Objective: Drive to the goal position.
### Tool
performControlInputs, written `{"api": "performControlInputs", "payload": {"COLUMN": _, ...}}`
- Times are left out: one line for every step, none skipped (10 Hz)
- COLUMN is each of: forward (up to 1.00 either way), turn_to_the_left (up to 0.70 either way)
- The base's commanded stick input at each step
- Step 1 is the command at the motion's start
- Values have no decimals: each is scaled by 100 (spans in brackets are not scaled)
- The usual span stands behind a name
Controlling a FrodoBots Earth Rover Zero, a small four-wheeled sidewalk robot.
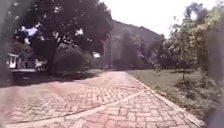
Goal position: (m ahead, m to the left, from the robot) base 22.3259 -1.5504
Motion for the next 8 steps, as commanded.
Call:
{"api": "performControlInputs", "payload": {"forward": 70, "turn_to_the_left": 0}}
{"api": "performControlInputs", "payload": {"forward": 70, "turn_to_the_left": 0}}
{"api": "performControlInputs", "payload": {"forward": 70, "turn_to_the_left": 0}}
{"api": "performControlInputs", "payload": {"forward": 70, "turn_to_the_left": 0}}
{"api": "performControlInputs", "payload": {"forward": 70, "turn_to_the_left": 0}}
{"api": "performControlInputs", "payload": {"forward": 70, "turn_to_the_left": 0}}
{"api": "performControlInputs", "payload": {"forward": 70, "turn_to_the_left": 0}}
{"api": "performControlInputs", "payload": {"forward": 70, "turn_to_the_left": 0}}
